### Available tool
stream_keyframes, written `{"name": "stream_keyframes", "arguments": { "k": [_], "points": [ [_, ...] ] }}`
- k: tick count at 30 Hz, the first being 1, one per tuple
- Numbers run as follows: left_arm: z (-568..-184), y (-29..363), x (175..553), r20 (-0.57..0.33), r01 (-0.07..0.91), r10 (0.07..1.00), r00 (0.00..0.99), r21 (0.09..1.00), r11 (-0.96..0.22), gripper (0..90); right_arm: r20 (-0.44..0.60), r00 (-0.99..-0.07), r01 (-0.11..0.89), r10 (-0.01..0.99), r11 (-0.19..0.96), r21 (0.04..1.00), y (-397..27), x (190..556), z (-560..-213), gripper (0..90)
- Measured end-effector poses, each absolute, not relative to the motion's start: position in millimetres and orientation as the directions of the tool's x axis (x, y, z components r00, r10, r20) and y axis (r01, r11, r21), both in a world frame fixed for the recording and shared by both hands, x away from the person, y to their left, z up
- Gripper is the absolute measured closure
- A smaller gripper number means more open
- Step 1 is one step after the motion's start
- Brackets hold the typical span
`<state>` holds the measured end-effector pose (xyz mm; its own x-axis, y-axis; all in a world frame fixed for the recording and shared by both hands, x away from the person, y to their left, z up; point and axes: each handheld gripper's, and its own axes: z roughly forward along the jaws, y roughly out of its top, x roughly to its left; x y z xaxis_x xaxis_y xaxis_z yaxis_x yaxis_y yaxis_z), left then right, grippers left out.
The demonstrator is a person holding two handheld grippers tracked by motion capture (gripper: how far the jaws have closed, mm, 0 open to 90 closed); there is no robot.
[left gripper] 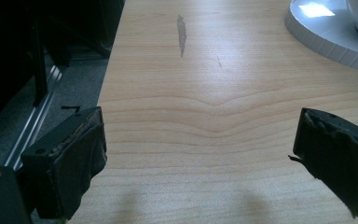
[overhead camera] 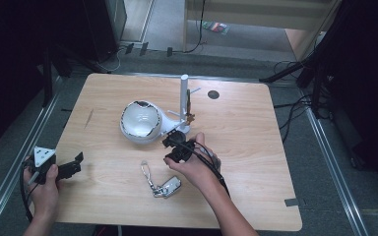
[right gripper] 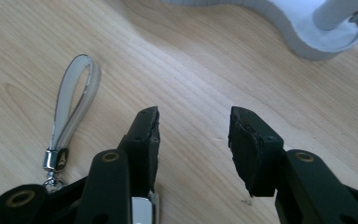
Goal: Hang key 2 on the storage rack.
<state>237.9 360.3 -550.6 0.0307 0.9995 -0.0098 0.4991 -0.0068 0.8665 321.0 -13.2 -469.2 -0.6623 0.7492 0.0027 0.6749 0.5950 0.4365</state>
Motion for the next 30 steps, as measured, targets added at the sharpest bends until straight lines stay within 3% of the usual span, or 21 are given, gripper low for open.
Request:
{"name": "stream_keyframes", "arguments": {
  "k": [30],
  "points": [
    [-551,360,238,-0.010,0.500,0.999,0.032,0.866,-0.007,2.8,0.050,-0.716,0.662,0.696,0.655,0.366,21,296,-487,55.1]
  ]
}}
